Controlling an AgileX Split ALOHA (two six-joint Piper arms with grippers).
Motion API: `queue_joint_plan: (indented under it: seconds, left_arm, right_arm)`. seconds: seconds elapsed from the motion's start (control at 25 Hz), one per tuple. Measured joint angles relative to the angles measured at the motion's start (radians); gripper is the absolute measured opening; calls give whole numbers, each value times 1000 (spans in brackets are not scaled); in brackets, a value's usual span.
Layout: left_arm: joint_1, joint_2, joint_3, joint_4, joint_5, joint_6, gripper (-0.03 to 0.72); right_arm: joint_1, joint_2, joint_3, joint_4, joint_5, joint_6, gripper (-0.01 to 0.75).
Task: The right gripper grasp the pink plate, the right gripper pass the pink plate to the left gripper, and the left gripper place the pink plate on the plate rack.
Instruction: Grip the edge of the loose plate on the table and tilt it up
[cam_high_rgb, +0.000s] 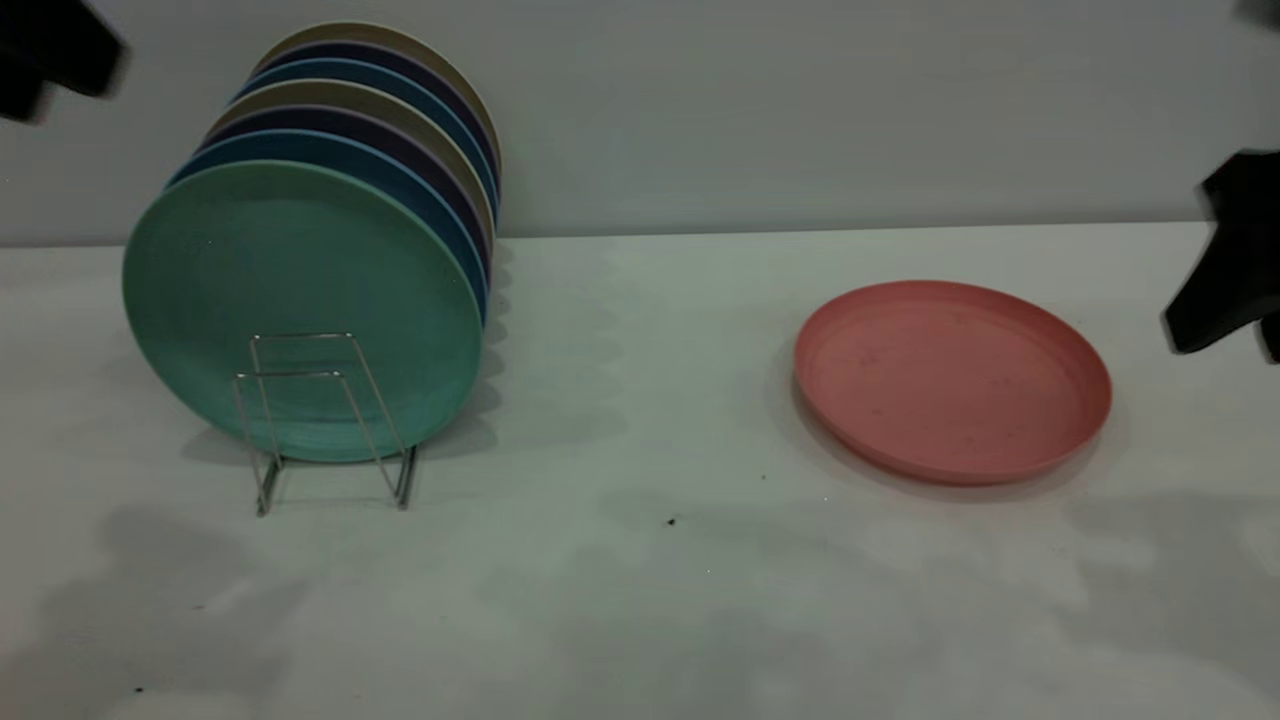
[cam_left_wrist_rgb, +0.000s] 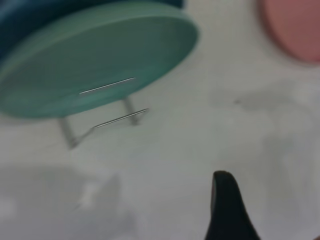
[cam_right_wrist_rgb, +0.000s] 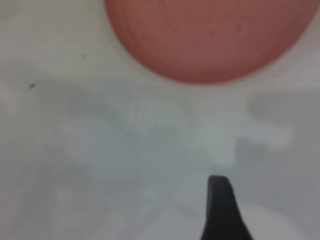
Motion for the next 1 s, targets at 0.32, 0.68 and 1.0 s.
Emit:
queue_joint_plan:
  seconds: [0.32,0.68,1.0]
  left_arm:
    - [-124,158,-5,-183,-68,161,472]
    - [-293,307,-7,-245,-162,166,472]
    - [-390,390,-7,-274,-321,169,472]
  right_arm:
    - [-64,296,-265,15,79,-47,500]
    - [-271,571,-537,295,365,-248,500]
    - [-285,740,-582,428,378,-345,500]
